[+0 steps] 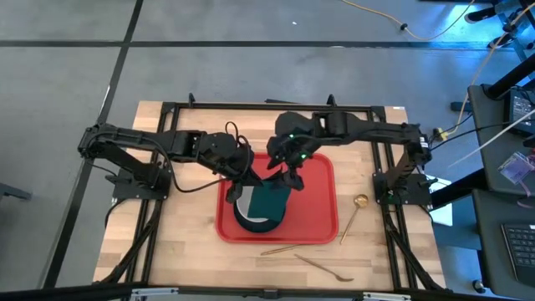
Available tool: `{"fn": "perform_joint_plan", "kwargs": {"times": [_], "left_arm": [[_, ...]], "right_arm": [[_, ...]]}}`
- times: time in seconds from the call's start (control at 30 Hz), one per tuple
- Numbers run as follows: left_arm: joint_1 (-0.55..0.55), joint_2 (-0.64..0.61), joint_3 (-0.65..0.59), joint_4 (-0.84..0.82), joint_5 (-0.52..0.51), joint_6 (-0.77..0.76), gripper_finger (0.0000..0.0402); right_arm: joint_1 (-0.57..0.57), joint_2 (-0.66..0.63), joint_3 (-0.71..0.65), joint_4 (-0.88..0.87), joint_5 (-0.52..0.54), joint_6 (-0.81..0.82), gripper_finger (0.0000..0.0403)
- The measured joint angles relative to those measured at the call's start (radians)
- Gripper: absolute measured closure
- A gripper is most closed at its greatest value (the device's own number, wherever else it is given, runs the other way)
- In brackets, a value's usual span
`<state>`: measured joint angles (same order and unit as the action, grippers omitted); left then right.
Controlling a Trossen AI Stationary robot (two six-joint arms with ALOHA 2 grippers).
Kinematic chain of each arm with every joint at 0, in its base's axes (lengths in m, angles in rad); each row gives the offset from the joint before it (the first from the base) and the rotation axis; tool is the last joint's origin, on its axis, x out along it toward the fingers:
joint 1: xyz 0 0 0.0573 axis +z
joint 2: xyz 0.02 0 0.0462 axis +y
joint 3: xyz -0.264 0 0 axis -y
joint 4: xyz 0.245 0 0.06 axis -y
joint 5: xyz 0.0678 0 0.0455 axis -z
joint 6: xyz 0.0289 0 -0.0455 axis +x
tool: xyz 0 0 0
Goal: Set up tray
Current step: Put the green napkin to the right of the black plate on the red tray
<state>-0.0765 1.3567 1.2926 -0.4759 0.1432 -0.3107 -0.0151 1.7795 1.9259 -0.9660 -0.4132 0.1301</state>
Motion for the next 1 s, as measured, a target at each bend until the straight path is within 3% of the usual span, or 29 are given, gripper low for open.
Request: {"fn": "perform_joint_plan", "kwargs": {"times": [0.47, 0.73, 1.0], "left_arm": [[0.029, 0.000, 0.000, 0.000, -0.001, 0.000, 0.0393], [0.029, 0.000, 0.000, 0.001, 0.000, 0.000, 0.0393], [0.033, 0.000, 0.000, 0.001, 0.001, 0.000, 0.0393]], "right_arm": [[0.005, 0.006, 0.000, -0.027, -0.033, -0.002, 0.0047], [0.027, 0.009, 0.000, -0.090, 0.148, 0.025, 0.0047], [0.027, 0.009, 0.000, -0.091, 0.172, 0.027, 0.0047]]}}
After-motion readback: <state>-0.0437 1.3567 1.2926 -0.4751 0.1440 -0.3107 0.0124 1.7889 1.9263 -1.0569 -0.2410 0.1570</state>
